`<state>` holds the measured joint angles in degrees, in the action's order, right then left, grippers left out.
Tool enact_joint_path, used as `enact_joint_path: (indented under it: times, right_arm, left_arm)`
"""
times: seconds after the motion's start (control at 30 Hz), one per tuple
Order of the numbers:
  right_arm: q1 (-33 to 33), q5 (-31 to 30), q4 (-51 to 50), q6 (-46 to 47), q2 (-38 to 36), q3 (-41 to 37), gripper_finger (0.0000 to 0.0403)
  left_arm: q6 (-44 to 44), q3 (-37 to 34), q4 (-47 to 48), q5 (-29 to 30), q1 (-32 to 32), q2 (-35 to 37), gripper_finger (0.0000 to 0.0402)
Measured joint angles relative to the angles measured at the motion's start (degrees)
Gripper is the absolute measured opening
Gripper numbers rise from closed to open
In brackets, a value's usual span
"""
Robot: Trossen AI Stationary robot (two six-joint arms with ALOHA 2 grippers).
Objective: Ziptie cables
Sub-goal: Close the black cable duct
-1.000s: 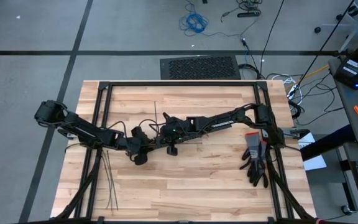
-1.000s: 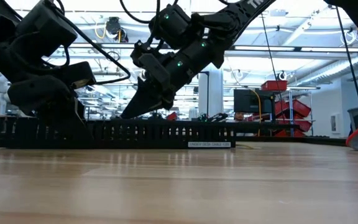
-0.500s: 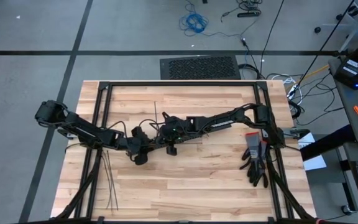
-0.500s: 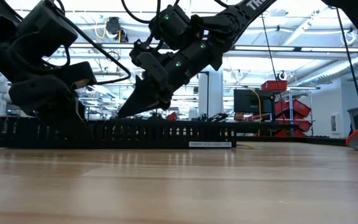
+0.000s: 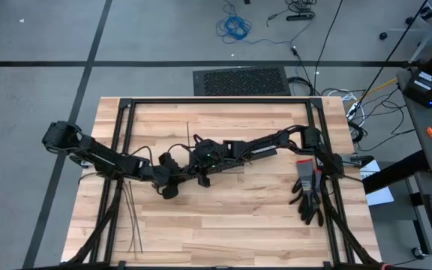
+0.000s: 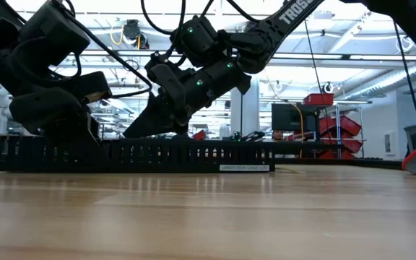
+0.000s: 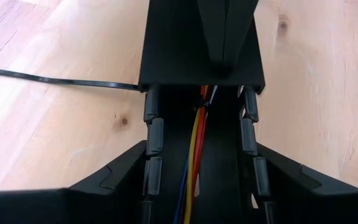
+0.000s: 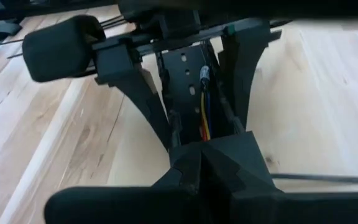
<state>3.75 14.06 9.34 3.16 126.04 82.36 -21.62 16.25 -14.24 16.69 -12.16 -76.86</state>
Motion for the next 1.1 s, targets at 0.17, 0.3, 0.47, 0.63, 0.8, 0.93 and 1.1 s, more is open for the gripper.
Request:
enact_joint_path:
  times: [0.17,0.3,0.47,0.63,0.8,0.93,1.1]
  right_arm:
    - [0.0,-0.3,-0.6,-1.3,0.3,1.3,0.0]
    - [0.0,-1.1,-1.3,-2.8,-0.3,1.8,0.0]
    - [-0.3,-1.0,-1.5,-4.2,-3.2,2.2,0.001]
    - [-0.5,-4.3,-11.0,-5.3,-6.1,2.2,0.0019]
    - [-0.8,-6.7,-18.8,-4.9,-6.3,2.2,0.0005]
    - [-1.3,-6.6,-18.0,-4.5,-5.4,2.2,0.0002]
    - [-1.6,-6.0,-15.3,-4.2,-3.6,2.3,0.0001]
  left_arm:
    - [-0.1,0.0,-0.3,-0.1,0.0,0.0,0.0238]
    - [-0.1,0.0,-0.3,-0.1,0.0,0.0,0.0238]
    - [-0.2,0.0,-0.1,-0.2,0.0,0.0,0.0238]
    - [-0.2,0.1,0.0,-0.2,0.0,0.0,0.0238]
    - [-0.2,0.1,0.1,-0.2,0.0,0.0,0.0238]
    - [-0.2,0.1,0.1,-0.2,0.0,0.0,0.0238]
    - [-0.4,0.1,0.1,-0.1,0.0,0.0,0.0238]
